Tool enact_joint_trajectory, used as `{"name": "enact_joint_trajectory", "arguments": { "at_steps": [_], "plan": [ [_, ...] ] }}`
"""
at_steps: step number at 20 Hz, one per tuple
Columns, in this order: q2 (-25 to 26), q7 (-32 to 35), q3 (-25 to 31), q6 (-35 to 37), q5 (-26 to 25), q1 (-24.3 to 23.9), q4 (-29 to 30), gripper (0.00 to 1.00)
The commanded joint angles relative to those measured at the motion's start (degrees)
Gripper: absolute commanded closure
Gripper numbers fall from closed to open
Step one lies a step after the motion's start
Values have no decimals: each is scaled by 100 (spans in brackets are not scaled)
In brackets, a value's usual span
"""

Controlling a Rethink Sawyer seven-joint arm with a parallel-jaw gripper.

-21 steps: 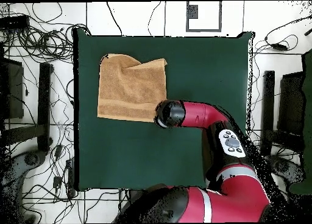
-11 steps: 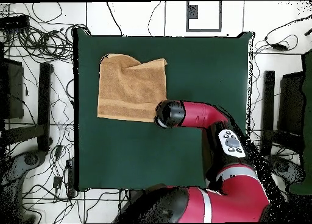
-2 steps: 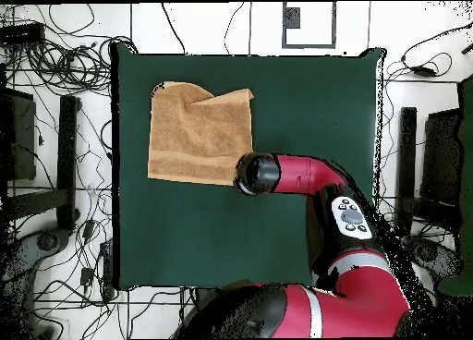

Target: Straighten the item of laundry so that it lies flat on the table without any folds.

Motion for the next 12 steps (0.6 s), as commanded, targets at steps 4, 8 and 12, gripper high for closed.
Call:
{"name": "enact_joint_trajectory", "arguments": {
  "at_steps": [4, 8, 12],
  "plan": [
    [280, -460, 369, -347, -538, -107, 842, 0],
    [245, -512, 367, -368, -615, -177, 915, 0],
    [204, -592, 395, -365, -683, -263, 981, 0]
  ]
}}
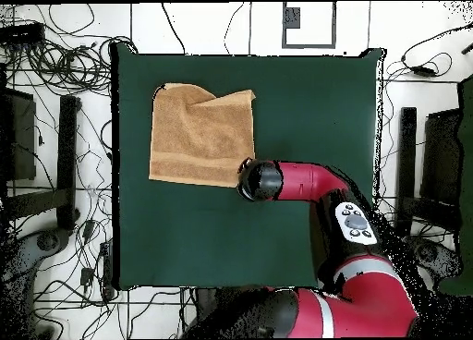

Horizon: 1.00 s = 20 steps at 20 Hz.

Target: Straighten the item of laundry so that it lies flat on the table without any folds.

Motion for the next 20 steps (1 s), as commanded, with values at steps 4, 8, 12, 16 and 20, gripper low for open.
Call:
{"name": "enact_joint_trajectory", "arguments": {
  "at_steps": [4, 8, 12, 16, 20],
  "plan": [
    [262, -642, 379, -72, -559, -213, 801, 0],
    [270, -680, 383, -100, -644, -287, 826, 0],
    [231, -713, 404, -108, -729, -367, 895, 0],
    [206, -737, 434, -118, -830, -449, 956, 0],
    [184, -776, 451, -111, -913, -515, 988, 0]
  ]
}}
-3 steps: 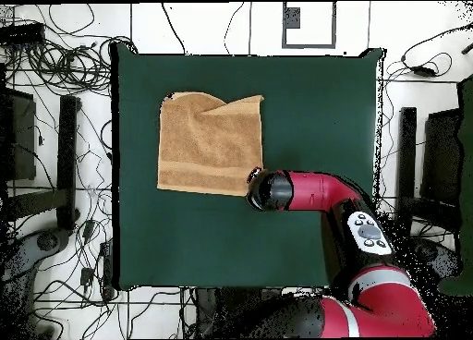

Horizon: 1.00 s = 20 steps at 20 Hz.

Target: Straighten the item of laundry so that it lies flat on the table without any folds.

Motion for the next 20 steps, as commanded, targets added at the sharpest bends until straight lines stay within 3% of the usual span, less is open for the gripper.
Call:
{"name": "enact_joint_trajectory", "arguments": {
  "at_steps": [1, 20],
  "plan": [
    [317, -787, 416, -67, -578, -157, 664, 0],
    [423, -917, 652, -176, -1086, -691, 751, 0]
  ]
}}
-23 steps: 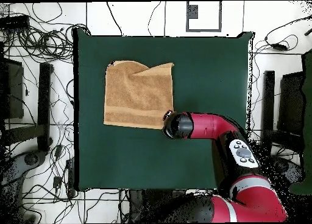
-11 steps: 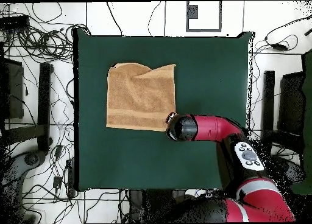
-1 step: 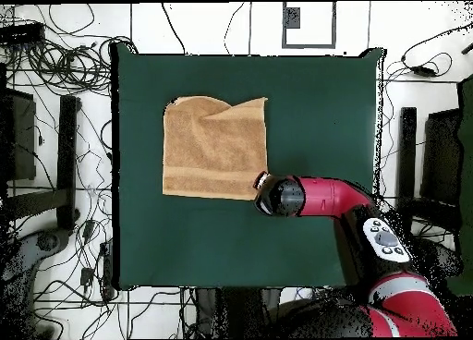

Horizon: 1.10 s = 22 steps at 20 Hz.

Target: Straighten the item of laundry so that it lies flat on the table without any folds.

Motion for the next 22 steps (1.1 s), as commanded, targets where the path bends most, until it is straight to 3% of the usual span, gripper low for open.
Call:
{"name": "enact_joint_trajectory", "arguments": {
  "at_steps": [1, 22],
  "plan": [
    [490, -923, 258, -122, -694, -269, 583, 0],
    [230, -895, 196, -69, -1102, -623, 897, 0]
  ]
}}
